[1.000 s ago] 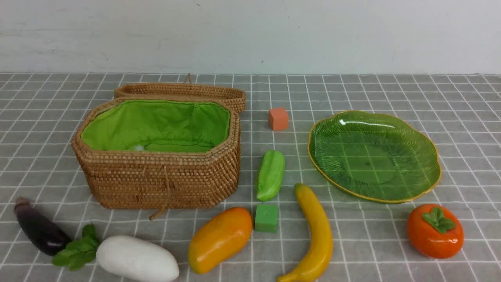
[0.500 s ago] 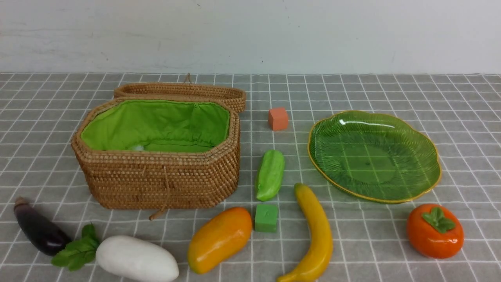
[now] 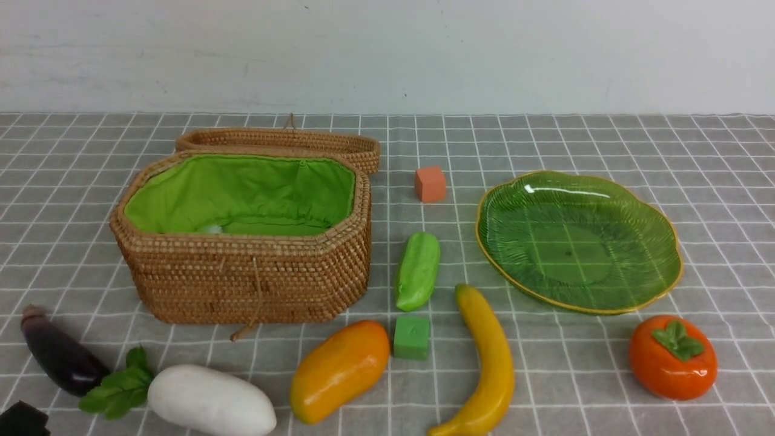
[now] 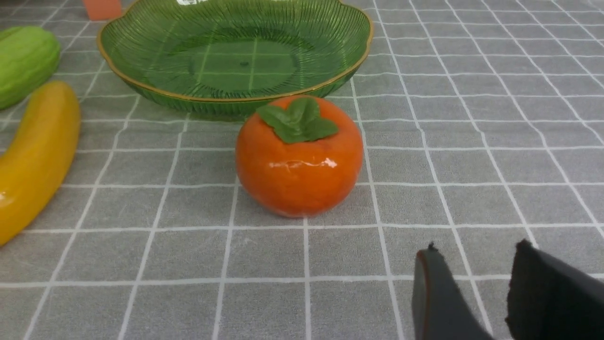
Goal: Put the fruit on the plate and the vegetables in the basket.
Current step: Use the left arm to grab an eggplant and put it into the left basket
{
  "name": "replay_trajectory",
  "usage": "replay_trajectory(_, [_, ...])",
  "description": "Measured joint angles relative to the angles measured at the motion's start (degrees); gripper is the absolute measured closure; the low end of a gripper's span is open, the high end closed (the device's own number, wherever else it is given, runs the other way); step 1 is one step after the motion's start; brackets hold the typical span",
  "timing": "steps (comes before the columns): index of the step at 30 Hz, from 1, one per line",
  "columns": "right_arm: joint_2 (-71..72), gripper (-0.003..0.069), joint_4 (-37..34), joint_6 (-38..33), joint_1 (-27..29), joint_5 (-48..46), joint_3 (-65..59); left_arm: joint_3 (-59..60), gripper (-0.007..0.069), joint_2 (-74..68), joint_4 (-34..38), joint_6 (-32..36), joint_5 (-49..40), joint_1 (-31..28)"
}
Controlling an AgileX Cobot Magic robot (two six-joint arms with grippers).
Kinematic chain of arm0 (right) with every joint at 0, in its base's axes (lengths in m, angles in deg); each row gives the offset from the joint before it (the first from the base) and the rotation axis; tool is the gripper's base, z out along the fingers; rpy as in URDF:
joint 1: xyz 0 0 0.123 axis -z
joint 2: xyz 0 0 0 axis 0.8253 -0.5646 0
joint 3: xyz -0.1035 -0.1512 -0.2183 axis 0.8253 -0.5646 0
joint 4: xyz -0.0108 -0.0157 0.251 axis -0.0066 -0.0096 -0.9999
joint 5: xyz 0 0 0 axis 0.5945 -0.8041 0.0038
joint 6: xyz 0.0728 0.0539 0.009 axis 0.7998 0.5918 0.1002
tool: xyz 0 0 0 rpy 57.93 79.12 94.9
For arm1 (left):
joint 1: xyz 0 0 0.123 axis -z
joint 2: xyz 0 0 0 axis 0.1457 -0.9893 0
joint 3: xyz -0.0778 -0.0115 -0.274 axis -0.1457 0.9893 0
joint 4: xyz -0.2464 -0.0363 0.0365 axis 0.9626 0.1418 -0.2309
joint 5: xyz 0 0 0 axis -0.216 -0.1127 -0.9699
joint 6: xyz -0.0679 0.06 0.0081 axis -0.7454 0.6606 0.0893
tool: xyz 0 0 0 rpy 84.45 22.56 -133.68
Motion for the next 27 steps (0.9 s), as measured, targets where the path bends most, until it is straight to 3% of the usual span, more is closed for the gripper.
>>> replay_trajectory(3, [0.0,0.0418,0.0,0.0,0.0,0.0,0.0,-6.0,0.0593,-3.1,-2.1,4.9,-6.7,0.0])
replay_trajectory(5, [0.0,0.0418,0.3,-0.1,0.0,0.2,-0.1,-8.8,0.0638,-6.6,-3.1,7.8,-10.0,0.0])
replay_trajectory(8, [0.0,0.0418,-0.8,0.7,0.0,2.3,-0.4,-13.5,0.0638,-12.0,-3.9,12.0,-15.5,0.0])
replay_trajectory(14, [0.0,0.0418,-16.4,12.4,0.0,11.0,-0.6,-22.2,0.0638,-26.0,-4.4,17.1,-28.5,0.0])
replay_trajectory(20, [0.0,0.0418,-24.2,15.3,0.0,13.7,-0.6,-25.2,0.0638,-34.6,-4.6,21.4,-32.4,0.0])
replay_trajectory(25, [-2.2,0.0495,-27.0,14.0,-2.3,2.6,4.6,-28.3,0.0638,-41.7,-4.9,21.7,-33.0,0.0])
replay_trajectory(27, [-8.3,0.0573,-27.6,8.3,-5.5,-4.7,12.0,-30.6,0.0638,-45.2,-5.7,21.7,-33.0,0.0])
